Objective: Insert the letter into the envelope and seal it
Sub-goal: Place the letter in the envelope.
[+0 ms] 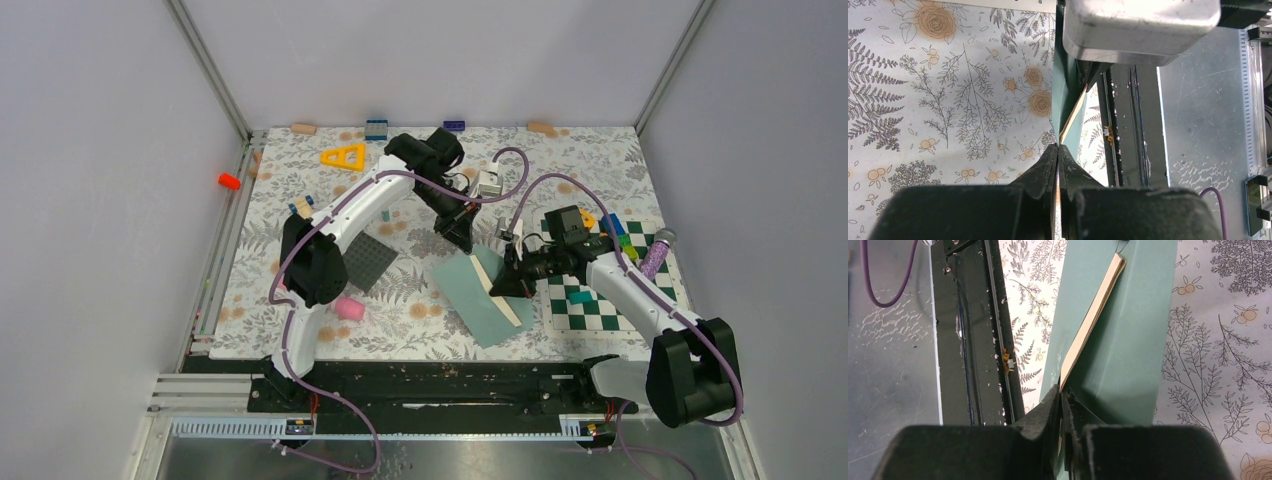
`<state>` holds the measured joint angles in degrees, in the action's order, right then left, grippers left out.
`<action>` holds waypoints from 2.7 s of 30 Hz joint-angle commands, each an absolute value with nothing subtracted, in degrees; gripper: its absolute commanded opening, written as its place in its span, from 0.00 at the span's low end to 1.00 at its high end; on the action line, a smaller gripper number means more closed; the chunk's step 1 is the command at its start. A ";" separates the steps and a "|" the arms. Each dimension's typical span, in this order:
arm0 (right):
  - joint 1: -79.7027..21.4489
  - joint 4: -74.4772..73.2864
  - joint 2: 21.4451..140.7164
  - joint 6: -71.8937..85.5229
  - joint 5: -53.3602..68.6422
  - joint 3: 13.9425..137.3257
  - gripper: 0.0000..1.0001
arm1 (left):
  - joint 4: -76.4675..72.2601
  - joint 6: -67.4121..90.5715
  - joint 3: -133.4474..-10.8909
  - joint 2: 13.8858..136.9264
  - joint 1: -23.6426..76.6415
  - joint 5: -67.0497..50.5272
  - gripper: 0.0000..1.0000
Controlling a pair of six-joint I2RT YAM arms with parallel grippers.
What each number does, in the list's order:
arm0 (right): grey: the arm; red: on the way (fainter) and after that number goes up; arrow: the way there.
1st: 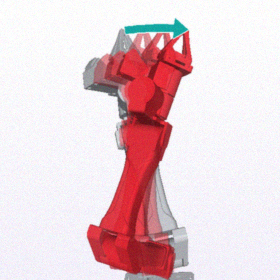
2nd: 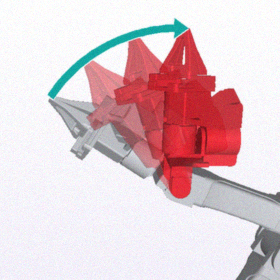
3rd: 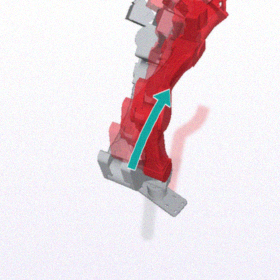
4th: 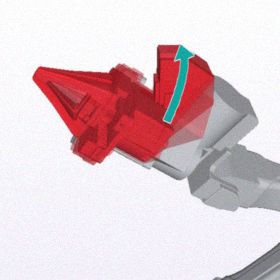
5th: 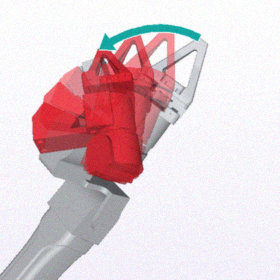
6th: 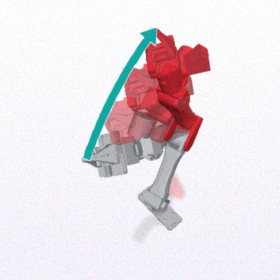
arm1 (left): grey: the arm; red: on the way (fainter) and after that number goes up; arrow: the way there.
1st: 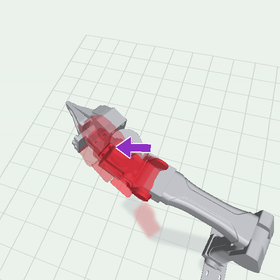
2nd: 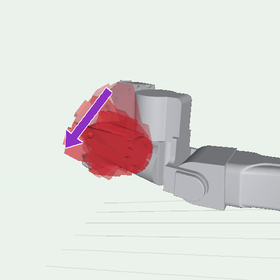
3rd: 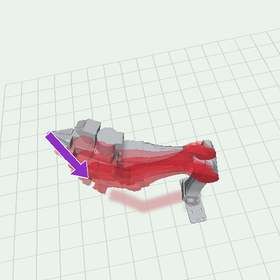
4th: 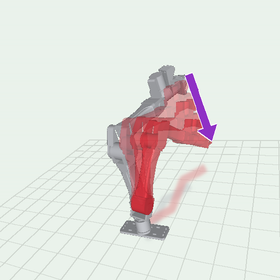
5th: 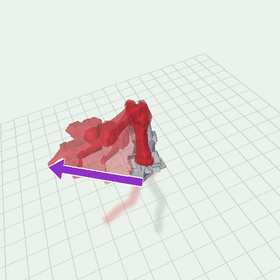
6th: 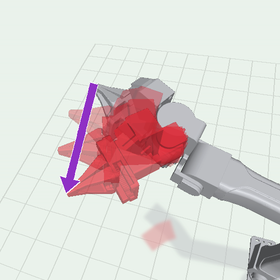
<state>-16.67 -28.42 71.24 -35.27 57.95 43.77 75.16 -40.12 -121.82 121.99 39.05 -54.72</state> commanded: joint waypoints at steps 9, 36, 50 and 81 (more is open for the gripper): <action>-17.36 -27.06 67.80 -34.87 54.88 45.21 0.25 | 74.51 -41.02 -122.69 118.93 38.94 -57.00 0.00; -15.82 -35.74 70.69 -40.95 56.33 48.31 0.08 | 74.52 -41.32 -122.47 118.54 38.88 -57.09 0.00; -15.83 -33.27 70.67 -39.66 57.08 47.15 0.05 | 74.53 -41.30 -122.66 118.83 38.92 -57.22 0.00; -17.05 -33.10 72.29 -39.27 55.57 48.18 0.05 | 74.53 -41.40 -122.43 119.00 38.94 -57.22 0.00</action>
<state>-16.51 -33.82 72.10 -39.99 55.05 46.11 75.11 -40.21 -121.78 121.97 38.94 -55.13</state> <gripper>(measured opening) 0.054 0.006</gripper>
